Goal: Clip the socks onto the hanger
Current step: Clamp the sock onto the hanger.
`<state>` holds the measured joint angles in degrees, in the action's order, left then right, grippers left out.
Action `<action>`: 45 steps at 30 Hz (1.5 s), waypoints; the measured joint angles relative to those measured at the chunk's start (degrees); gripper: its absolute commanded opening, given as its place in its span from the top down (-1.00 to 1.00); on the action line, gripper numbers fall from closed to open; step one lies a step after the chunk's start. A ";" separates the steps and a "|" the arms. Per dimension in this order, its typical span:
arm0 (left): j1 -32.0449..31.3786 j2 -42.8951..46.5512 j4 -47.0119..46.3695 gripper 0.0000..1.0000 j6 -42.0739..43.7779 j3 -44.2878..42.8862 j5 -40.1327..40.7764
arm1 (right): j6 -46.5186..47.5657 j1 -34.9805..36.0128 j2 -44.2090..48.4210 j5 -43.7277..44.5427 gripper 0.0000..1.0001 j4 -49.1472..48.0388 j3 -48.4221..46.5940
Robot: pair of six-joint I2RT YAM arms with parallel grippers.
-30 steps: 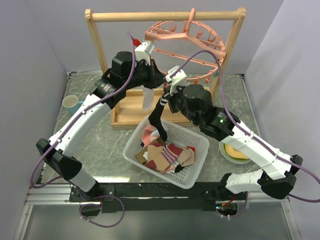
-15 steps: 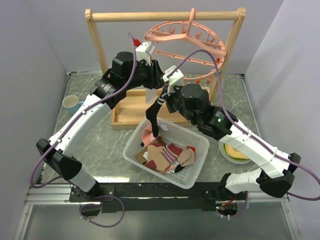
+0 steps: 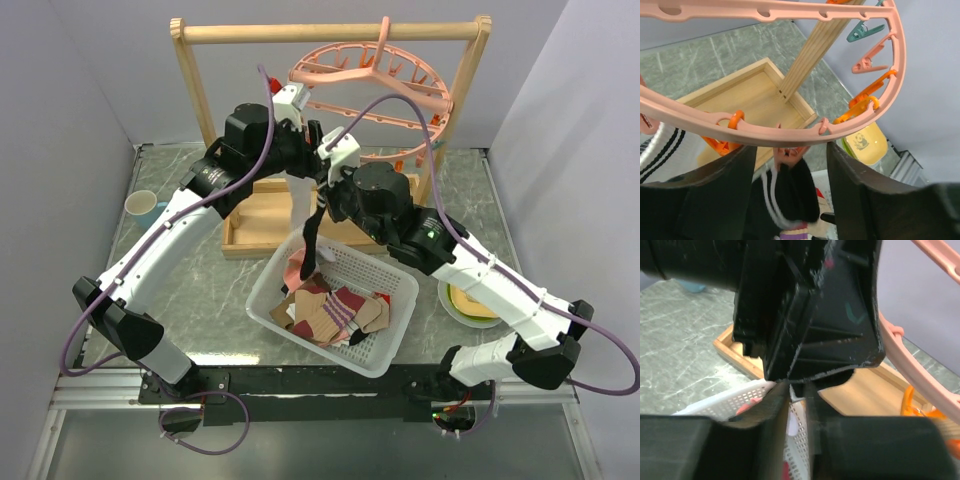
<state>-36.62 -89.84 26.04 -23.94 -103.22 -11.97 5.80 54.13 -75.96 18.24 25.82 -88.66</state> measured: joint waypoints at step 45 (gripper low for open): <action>8.81 1.64 1.05 -0.32 6.51 -3.63 8.24 | 1.57 -21.14 14.62 -10.16 -0.49 -18.97 25.88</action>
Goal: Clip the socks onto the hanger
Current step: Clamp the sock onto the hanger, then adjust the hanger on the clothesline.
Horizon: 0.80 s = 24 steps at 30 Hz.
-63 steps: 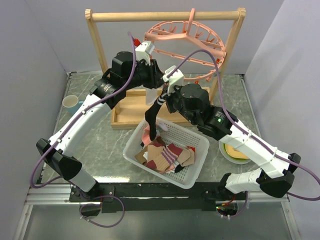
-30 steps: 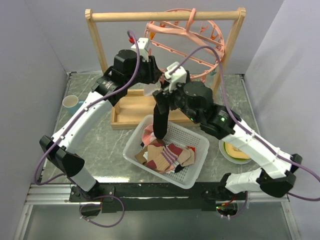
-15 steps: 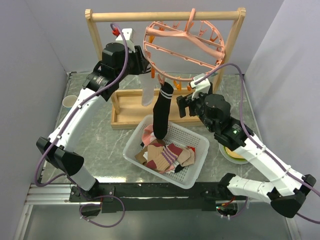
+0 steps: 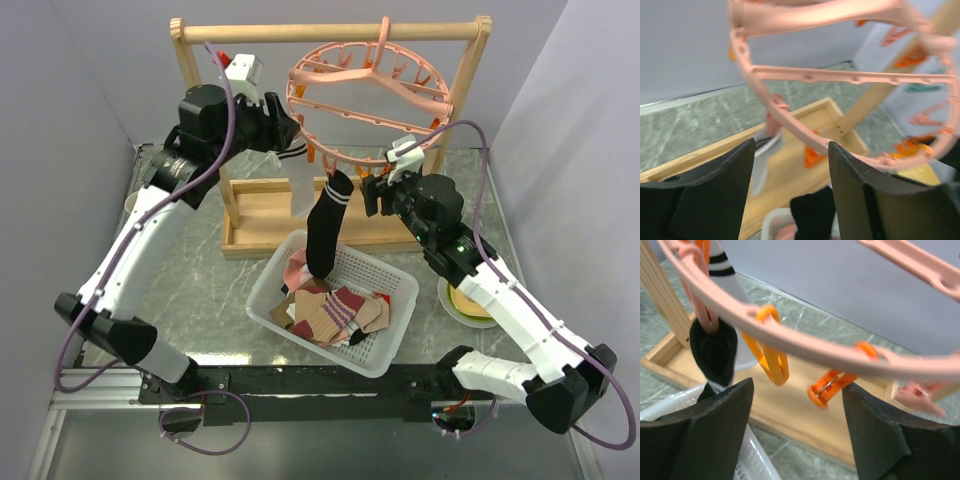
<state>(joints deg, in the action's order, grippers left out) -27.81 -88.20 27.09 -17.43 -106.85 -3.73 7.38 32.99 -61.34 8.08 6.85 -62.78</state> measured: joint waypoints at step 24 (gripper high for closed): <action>-0.17 5.90 0.13 -0.26 0.09 1.14 -18.73 | 4.96 10.12 -16.24 -3.13 0.53 2.47 -16.20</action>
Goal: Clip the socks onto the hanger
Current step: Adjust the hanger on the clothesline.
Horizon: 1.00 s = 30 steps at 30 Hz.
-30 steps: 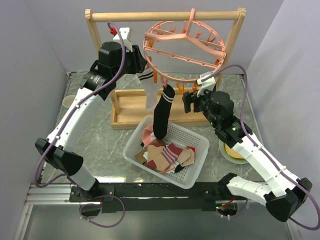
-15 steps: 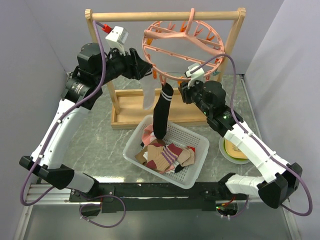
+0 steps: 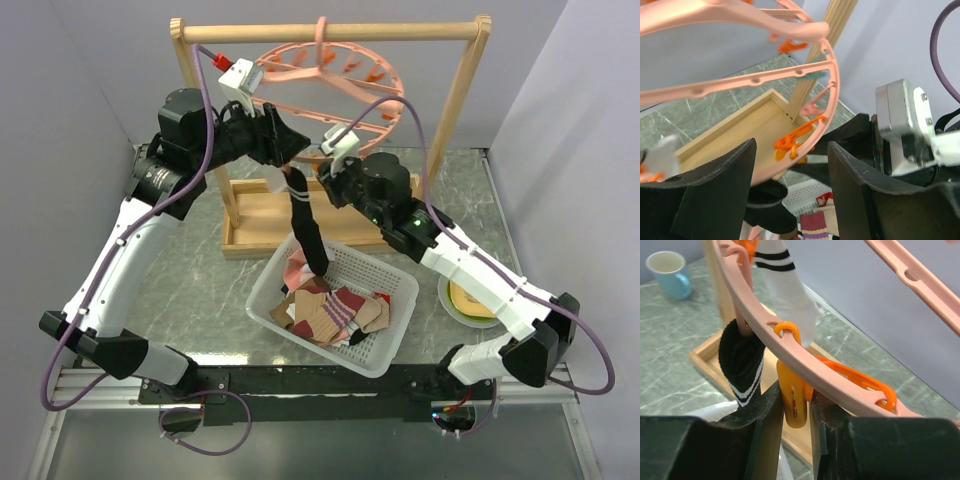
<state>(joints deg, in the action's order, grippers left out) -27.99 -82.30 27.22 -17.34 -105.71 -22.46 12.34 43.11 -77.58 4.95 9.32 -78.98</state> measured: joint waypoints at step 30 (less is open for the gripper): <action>-0.02 4.09 -1.49 -0.04 -5.77 10.10 -8.79 | -2.78 2.47 12.83 5.46 -0.94 0.13 7.93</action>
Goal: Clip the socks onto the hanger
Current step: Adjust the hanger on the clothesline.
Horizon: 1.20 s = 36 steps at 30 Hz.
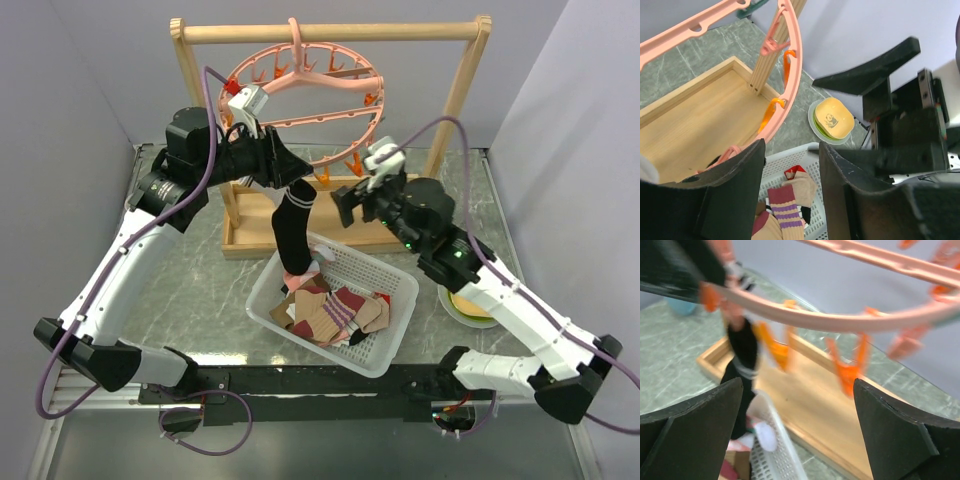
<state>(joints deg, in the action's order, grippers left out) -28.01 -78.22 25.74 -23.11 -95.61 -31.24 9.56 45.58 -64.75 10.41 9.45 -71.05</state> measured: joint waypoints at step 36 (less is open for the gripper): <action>0.00 -0.81 0.33 0.04 2.27 -0.11 1.20 | -5.92 -23.08 -11.10 -34.58 -0.26 -17.27 1.60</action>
<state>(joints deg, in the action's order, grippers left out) -28.01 -79.02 26.06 -20.84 -95.72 -30.04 3.64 22.50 -75.85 -24.16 -7.81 -69.45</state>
